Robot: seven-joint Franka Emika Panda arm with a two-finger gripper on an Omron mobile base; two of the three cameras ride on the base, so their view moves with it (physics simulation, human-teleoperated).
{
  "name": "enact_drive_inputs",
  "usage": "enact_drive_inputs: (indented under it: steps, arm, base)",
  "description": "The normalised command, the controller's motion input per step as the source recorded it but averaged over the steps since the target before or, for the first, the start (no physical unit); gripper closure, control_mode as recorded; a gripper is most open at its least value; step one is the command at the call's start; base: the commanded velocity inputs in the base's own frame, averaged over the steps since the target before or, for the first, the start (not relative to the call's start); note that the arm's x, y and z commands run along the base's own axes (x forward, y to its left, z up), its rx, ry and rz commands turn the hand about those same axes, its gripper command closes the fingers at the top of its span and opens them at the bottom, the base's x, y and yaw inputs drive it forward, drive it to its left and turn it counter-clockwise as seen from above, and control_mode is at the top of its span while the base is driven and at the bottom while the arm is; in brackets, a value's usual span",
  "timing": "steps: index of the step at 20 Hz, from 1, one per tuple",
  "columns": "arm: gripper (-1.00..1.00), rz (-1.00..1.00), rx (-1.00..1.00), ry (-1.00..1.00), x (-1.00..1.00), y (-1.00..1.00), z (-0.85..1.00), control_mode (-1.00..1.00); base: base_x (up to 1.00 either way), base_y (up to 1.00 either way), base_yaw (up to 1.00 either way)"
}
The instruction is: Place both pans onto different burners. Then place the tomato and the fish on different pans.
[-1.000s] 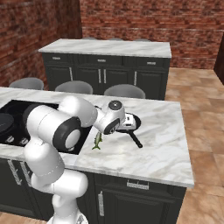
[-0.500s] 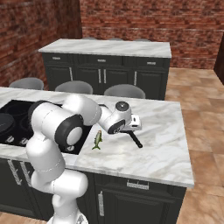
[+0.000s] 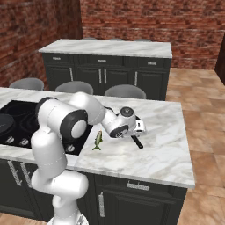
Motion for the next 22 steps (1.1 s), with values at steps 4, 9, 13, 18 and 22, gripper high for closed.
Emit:
enact_drive_inputs:
  steps: [4,9,13,18,22]
  arm:
    - [-1.0,0.02,-0.02,0.0,0.0,-0.3,-0.19,-1.0]
    - [-1.0,0.0,0.0,0.0,0.08,-0.35,-0.12,-1.0]
    - [-1.0,0.0,0.0,0.01,0.27,-0.2,-0.19,-1.0]
    - [1.0,0.01,0.0,0.05,0.36,0.0,-0.26,-1.0]
    - [1.0,0.05,0.0,0.0,0.19,0.04,-0.15,-1.0]
  base:
    - [0.0,0.0,0.0]
    - [0.0,0.0,0.0]
    - [0.0,0.0,0.0]
    - [0.0,0.0,0.0]
    - [0.0,0.0,0.0]
